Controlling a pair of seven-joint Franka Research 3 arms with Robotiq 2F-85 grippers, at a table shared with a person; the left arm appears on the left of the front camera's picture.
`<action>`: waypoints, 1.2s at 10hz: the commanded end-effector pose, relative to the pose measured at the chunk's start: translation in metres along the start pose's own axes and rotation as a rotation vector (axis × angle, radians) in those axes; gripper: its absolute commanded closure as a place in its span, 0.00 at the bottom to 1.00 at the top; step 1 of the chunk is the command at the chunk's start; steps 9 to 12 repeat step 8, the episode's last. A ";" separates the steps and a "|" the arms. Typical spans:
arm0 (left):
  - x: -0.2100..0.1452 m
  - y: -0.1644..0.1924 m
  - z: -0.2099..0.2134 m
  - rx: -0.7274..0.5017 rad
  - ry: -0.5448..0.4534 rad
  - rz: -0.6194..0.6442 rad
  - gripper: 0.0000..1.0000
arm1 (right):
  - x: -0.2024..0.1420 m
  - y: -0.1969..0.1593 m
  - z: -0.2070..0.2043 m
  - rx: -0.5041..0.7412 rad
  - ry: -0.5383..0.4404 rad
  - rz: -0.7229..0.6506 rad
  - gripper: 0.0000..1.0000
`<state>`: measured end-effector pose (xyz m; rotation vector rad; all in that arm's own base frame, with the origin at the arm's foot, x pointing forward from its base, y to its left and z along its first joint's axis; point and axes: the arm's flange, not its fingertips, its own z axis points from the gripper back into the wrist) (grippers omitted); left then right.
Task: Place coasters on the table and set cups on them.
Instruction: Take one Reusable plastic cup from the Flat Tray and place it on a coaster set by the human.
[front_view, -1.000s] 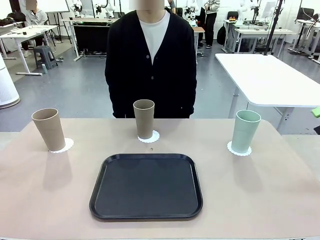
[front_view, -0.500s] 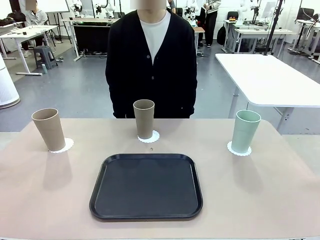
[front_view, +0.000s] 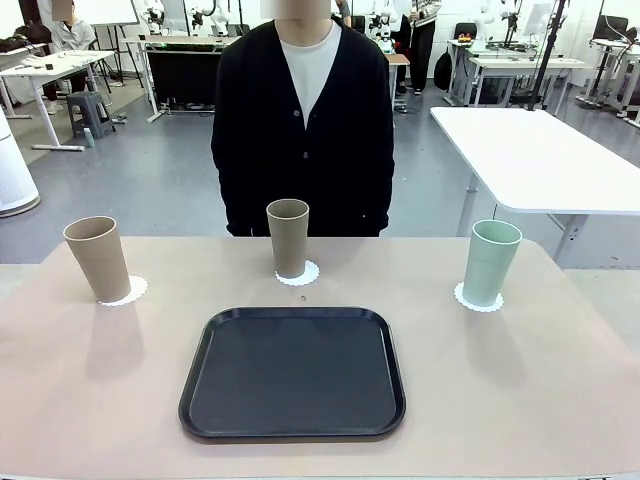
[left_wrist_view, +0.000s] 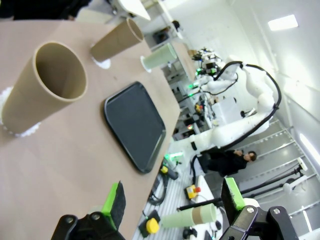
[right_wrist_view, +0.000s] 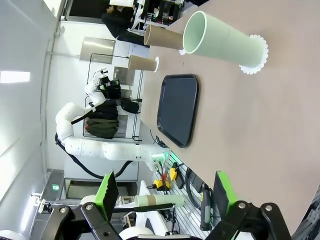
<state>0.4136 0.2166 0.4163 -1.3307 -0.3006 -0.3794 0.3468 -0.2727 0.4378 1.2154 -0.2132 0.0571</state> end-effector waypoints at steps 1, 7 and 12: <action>-0.001 -0.002 0.000 0.003 -0.005 0.000 0.00 | 0.001 -0.001 -0.004 -0.009 0.021 -0.020 0.00; -0.001 -0.002 0.000 0.003 -0.005 0.000 0.00 | 0.001 -0.001 -0.004 -0.009 0.021 -0.020 0.00; -0.001 -0.002 0.000 0.003 -0.005 0.000 0.00 | 0.001 -0.001 -0.004 -0.009 0.021 -0.020 0.00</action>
